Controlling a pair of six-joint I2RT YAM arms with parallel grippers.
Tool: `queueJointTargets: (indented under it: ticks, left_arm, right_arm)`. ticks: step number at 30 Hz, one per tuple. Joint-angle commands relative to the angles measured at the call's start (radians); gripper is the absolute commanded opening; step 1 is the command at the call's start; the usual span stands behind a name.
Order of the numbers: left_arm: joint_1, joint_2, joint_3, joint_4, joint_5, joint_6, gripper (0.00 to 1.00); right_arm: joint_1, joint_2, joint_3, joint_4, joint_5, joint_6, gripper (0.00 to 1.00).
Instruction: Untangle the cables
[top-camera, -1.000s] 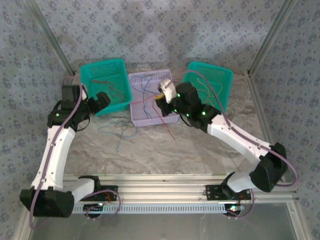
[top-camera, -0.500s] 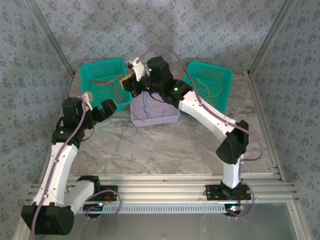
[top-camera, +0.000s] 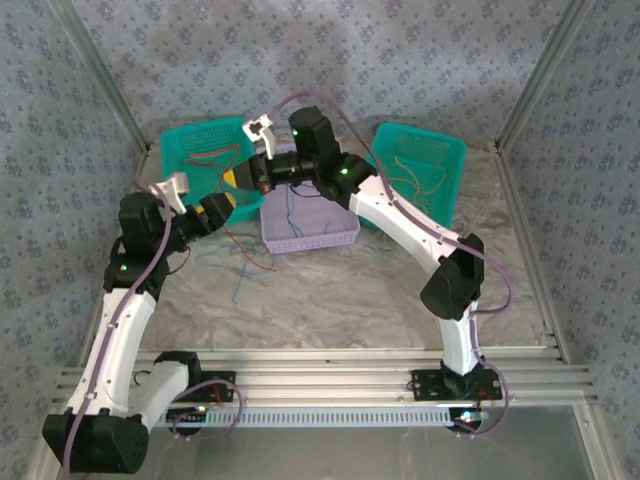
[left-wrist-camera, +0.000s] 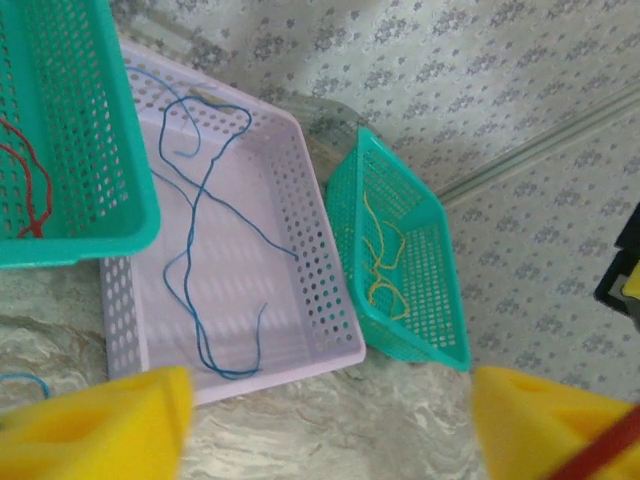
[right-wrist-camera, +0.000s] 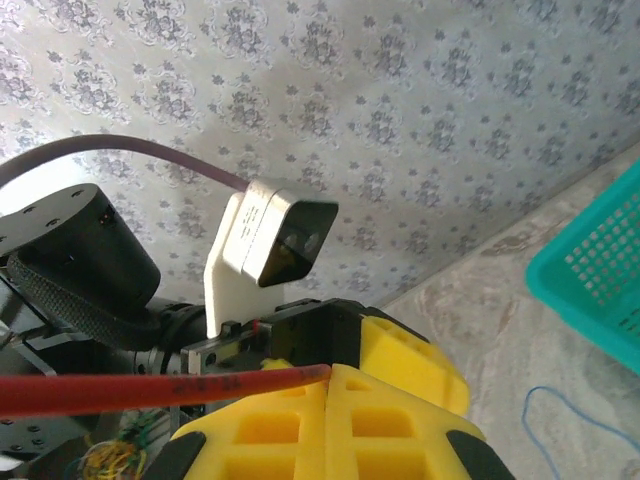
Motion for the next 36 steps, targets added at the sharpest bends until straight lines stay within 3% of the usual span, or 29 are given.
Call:
queueJointTargets:
  ticks: [1,3,6,9,13,16,22,26,36]
  left_arm:
    - [0.006,-0.017,-0.005,0.046,0.029,0.005,0.46]
    - [0.006,-0.031,-0.006,0.051,0.029,0.006,0.33]
    - [0.004,-0.046,0.000,0.043,0.021,0.008,0.00]
    - [0.004,-0.048,0.014,0.020,-0.001,0.010,0.00]
    - [0.006,-0.018,0.083,-0.126,-0.189,0.031,0.00]
    - [0.018,0.063,0.149,-0.212,-0.325,0.018,0.00]
    - [0.038,0.321,0.325,-0.261,-0.454,0.002,0.00]
    - [0.059,0.495,0.435,-0.261,-0.506,0.022,0.00]
    - [0.067,0.899,0.728,-0.309,-0.570,0.100,0.00]
  right_arm:
    - [-0.002,0.015,0.042,-0.009,-0.055,0.048,0.00]
    - [-0.002,0.014,0.046,-0.029,-0.039,0.030,0.00]
    - [-0.004,0.015,0.043,-0.051,-0.010,0.016,0.00]
    - [-0.009,0.013,0.040,-0.081,0.044,-0.008,0.01]
    - [-0.014,-0.071,-0.057,-0.130,0.223,-0.157,0.32]
    - [-0.014,-0.185,-0.239,-0.032,0.403,-0.252,0.43]
    - [0.011,-0.310,-0.498,0.081,0.494,-0.323,0.47]
    - [0.111,-0.321,-0.644,0.138,0.560,-0.374,0.49]
    - [0.283,-0.120,-0.663,0.160,0.755,-0.412,0.52]
